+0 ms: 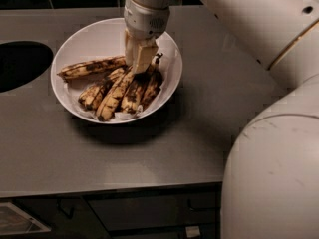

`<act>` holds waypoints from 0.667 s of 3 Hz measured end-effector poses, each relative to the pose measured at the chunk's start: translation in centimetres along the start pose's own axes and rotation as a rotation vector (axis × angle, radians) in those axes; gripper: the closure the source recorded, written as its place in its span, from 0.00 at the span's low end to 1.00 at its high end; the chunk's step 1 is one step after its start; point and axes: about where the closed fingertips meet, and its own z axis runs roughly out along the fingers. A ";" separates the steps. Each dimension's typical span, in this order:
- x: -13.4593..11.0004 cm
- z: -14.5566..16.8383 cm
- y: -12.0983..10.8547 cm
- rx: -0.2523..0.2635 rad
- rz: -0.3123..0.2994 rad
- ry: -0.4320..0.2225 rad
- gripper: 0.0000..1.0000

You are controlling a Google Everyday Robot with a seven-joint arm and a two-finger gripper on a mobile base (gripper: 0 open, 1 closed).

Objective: Pick banana from white bowl

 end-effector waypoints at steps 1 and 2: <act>0.0 0.0 0.0 0.001 0.000 0.000 1.00; -0.6 -0.1 -0.9 0.030 -0.009 0.004 1.00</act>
Offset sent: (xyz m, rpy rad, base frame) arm 0.0000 0.0000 0.0000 0.0000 0.0000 0.0000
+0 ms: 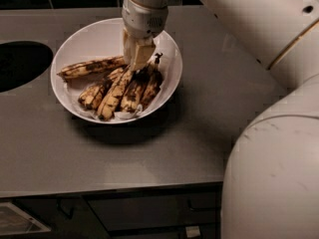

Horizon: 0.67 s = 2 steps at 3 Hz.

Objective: Pick banana from white bowl

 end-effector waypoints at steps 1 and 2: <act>-1.4 -1.0 -0.3 0.032 -0.024 0.016 1.00; -3.5 -2.5 -0.3 0.058 -0.057 0.037 1.00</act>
Offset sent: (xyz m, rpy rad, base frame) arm -0.0379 0.0264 0.0542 -0.0399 -0.0930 0.0681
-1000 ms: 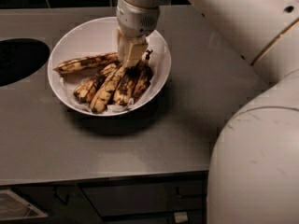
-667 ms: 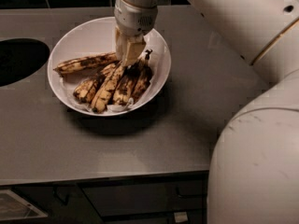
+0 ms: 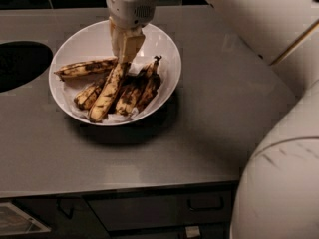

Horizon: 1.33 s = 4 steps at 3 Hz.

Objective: Pick banana from white bowl

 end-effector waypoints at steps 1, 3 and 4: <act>-1.9 -1.9 0.1 0.031 -0.022 0.015 1.00; -5.8 -6.2 0.9 0.096 -0.057 0.076 1.00; -7.2 -8.3 1.4 0.138 -0.059 0.108 1.00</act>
Offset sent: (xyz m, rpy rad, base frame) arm -0.0577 0.0179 0.0703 -0.0544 -0.0986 0.0386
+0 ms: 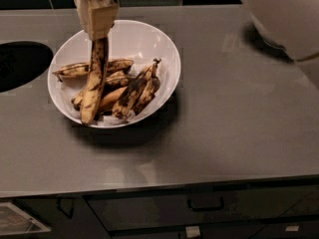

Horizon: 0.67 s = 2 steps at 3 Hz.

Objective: Pick banana from white bowl

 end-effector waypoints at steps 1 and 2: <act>-1.3 -2.2 -0.1 0.038 -0.010 0.026 1.00; -2.8 -4.4 -0.3 0.084 -0.020 0.043 1.00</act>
Offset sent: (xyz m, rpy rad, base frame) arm -0.0531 -0.0046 0.0501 -0.1013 -0.0592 -0.0137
